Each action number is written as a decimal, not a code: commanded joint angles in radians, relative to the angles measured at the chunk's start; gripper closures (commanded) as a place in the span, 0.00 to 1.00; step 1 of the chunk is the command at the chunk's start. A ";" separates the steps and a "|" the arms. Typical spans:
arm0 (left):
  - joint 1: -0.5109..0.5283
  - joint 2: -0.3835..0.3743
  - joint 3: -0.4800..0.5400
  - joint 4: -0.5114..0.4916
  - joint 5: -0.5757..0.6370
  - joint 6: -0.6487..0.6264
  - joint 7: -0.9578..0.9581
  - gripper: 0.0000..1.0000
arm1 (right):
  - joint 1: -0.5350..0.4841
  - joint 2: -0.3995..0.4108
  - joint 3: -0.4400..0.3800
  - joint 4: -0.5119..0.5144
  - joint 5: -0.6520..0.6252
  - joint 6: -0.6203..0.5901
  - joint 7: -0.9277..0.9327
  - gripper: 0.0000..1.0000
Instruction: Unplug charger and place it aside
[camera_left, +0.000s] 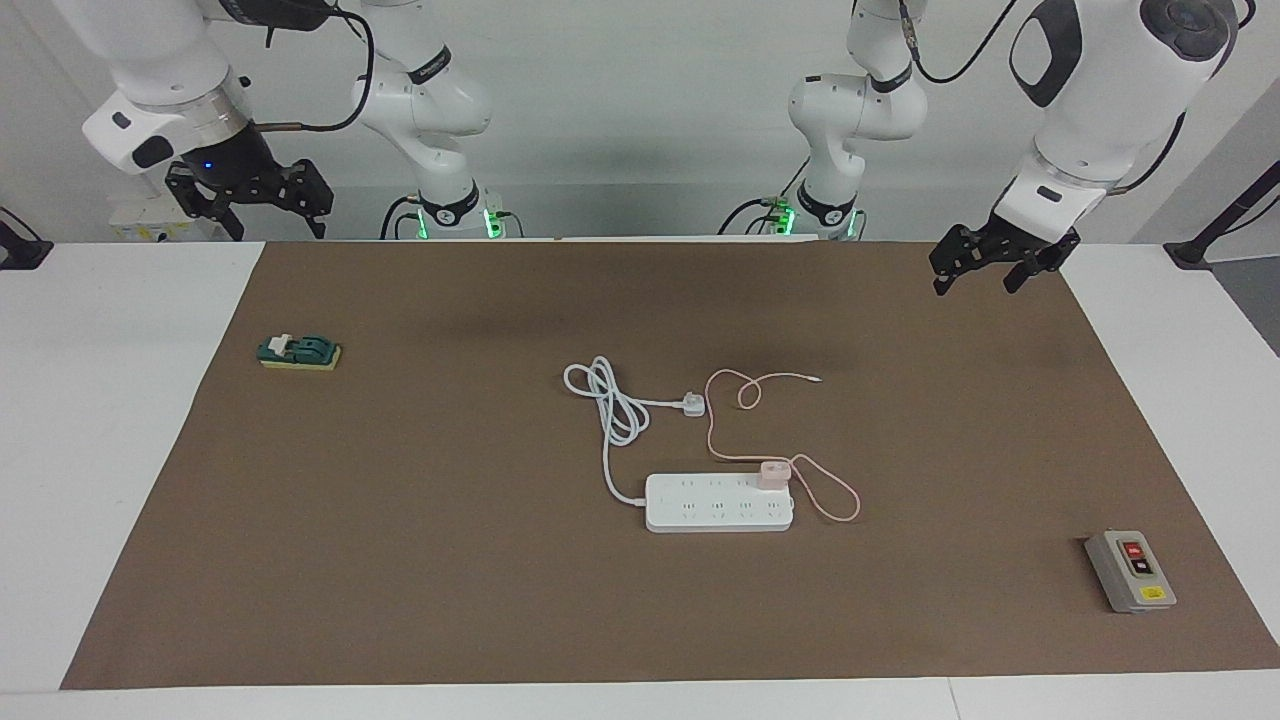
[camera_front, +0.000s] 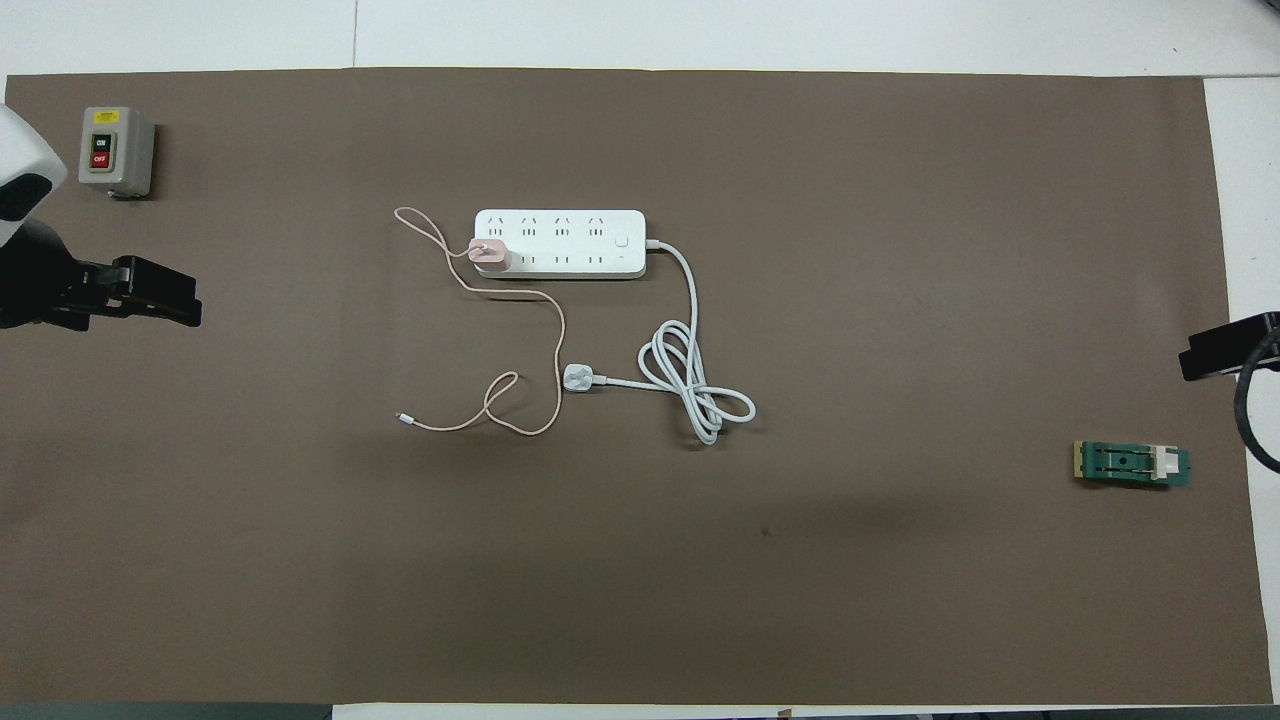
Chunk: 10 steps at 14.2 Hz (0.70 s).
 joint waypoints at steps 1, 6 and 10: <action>0.006 -0.018 0.000 -0.008 -0.012 -0.002 0.017 0.00 | -0.017 -0.001 0.009 0.006 0.001 -0.003 0.006 0.00; 0.006 -0.024 0.000 -0.016 -0.009 -0.011 0.010 0.00 | -0.017 -0.001 0.009 0.006 0.001 0.001 0.006 0.00; 0.003 -0.033 -0.010 -0.031 -0.009 -0.025 -0.086 0.00 | -0.018 -0.008 0.006 -0.002 0.001 -0.001 0.012 0.00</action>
